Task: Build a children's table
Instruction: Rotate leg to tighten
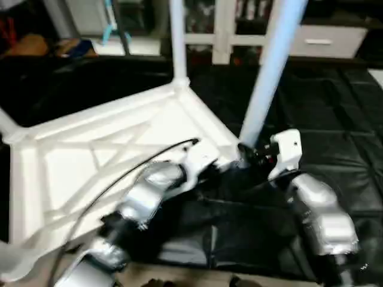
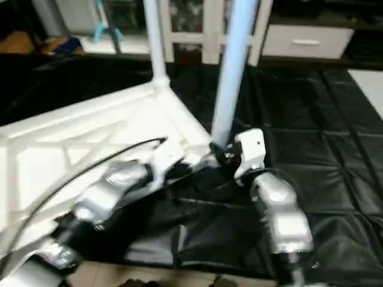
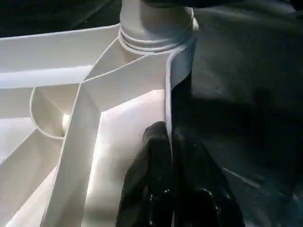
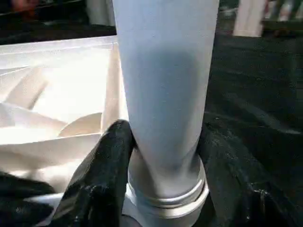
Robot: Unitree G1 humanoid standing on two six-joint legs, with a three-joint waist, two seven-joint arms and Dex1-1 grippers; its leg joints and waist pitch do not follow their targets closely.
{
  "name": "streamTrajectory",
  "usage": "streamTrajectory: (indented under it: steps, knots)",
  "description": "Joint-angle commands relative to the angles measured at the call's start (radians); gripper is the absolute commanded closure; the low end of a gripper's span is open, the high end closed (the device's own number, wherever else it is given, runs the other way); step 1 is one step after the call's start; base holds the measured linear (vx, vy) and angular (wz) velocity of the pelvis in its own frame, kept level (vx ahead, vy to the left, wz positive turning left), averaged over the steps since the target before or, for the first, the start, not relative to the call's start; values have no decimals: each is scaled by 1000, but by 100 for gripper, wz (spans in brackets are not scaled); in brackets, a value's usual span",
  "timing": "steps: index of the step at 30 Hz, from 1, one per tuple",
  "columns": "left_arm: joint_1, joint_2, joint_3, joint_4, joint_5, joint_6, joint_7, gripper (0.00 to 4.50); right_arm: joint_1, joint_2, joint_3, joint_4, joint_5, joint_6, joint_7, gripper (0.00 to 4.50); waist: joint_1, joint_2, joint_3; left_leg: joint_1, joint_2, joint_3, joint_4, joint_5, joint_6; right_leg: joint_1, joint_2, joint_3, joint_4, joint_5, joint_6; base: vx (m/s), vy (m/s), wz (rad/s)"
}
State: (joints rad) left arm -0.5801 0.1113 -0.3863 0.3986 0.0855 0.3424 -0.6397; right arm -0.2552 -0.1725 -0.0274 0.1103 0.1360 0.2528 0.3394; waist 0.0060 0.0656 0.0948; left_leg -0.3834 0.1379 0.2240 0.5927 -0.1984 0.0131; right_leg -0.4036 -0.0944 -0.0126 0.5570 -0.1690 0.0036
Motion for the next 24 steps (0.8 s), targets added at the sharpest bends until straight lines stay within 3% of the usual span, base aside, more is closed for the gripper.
streamTrajectory:
  steps: [1, 3, 4, 7, 8, 9, 10, 11, 13, 14, 15, 16, 17, 19, 21, 22, 24]
  knots:
    - [-8, -14, -9, 34, 20, -14, 42, 450, 52, 9, 88, -8, -36, 7, 34, 262, -4, -12, -43, 45, 82, -60, -105, -463, -43, -9, -48, 25, -89, -489, -112, 0, 0, 0]
    - [-2, -9, -15, 34, 23, -16, 36, 450, 64, 28, 76, -52, 36, -2, 78, 207, -3, -11, -44, 50, 82, -59, -107, -479, -45, -10, -46, 25, -89, -468, -113, 0, 0, 0]
    - [6, 4, -22, 29, 25, -19, 20, 450, 65, 30, 62, -73, 72, -9, 101, 194, -3, -7, -43, 46, 82, -60, -108, -475, -43, -7, -46, 26, -87, -452, -116, 0, 0, 0]
    - [21, 25, -26, 20, 24, -24, -5, 450, 57, 13, 54, -86, 89, -14, 124, 184, -6, -12, -54, 17, 85, -64, -110, -368, -8, 20, -52, 23, -65, -306, -151, 0, 0, 0]
    - [37, 45, -30, 3, 20, -20, -37, 450, 44, -7, 41, -81, 84, -29, 142, 151, -6, -11, -55, 17, 85, -63, -108, -351, 1, 21, -54, 23, -64, -286, -161, 0, 0, 0]
    - [46, 57, -33, -8, 16, -15, -58, 450, 37, -21, 38, -75, 79, -43, 157, 151, -8, -13, -54, 12, 86, -62, -106, -328, 16, 23, -57, 23, -61, -273, -176, 0, 0, 0]
    - [46, 57, -34, -9, 16, -15, -60, 450, 37, -22, 38, -75, 78, -44, 158, 151, -8, -12, -53, 14, 87, -61, -106, -326, 20, 22, -57, 23, -63, -280, -181, 0, 0, 0]
    - [73, 97, -62, -47, 1, -22, -148, 450, 23, -60, 38, -62, 84, -53, 212, 143, -8, -13, -53, 18, 87, -59, -103, -324, 28, 21, -58, 24, -65, -291, -190, 0, 0, 0]
    - [106, 146, -93, -92, -10, -34, -233, 450, 9, -119, 46, -44, 94, -45, 301, 110, -14, -14, -53, 8, 88, -61, -100, -290, 48, 30, -62, 24, -58, -277, -203, 0, 0, 0]
    - [124, 170, -106, -118, -22, -43, -274, 450, 4, -153, 55, -36, 97, -47, 354, 110, -13, -9, -56, 12, 88, -61, -99, -282, 53, 30, -60, 23, -57, -263, -210, 0, 0, 0]
    - [140, 191, -113, -145, -36, -35, -307, 450, 1, -188, 65, -31, 99, -53, 405, 110, -11, -9, -57, 23, 89, -55, -94, -270, 63, 21, -56, 24, -57, -228, -225, 0, 0, 0]
    - [155, 214, -120, -171, -46, -31, -335, 450, 0, -226, 77, -31, 106, -53, 464, 110, -9, -8, -58, 28, 90, -52, -92, -262, 66, 20, -55, 24, -54, -202, -237, 0, 0, 0]
    - [181, 255, -126, -216, -63, -22, -380, 450, 11, -310, 108, -42, 116, -59, 607, 110, 3, -7, -64, 33, 93, -49, -86, -209, 92, 26, -53, 23, -44, -119, -262, 52, -13, 10]
    - [187, 265, -126, -227, -68, -21, -390, 450, 16, -332, 118, -47, 117, -61, 645, 110, 15, -2, -64, 36, 93, -43, -80, -131, 123, 24, -50, 24, -33, -23, -283, 59, -7, 9]
    - [203, 290, -116, -257, -82, -17, -408, 450, 30, -403, 141, -50, 113, -93, 755, 110, 27, -7, -70, 33, 93, -44, -74, -88, 144, 31, -51, 20, -22, 29, -297, 0, 0, 0]
    - [213, 307, -104, -276, -90, -14, -417, 450, 28, -444, 144, -34, 116, -114, 818, 110, 27, -16, -70, 30, 93, -43, -73, -81, 152, 35, -53, 21, -21, 37, -299, 0, 0, 0]
    - [223, 322, -92, -294, -98, -9, -428, 450, 13, -460, 140, -13, 128, -120, 855, 110, 30, -17, -68, 24, 96, -47, -74, -91, 163, 40, -60, 20, -21, -11, -304, 0, 0, 0]
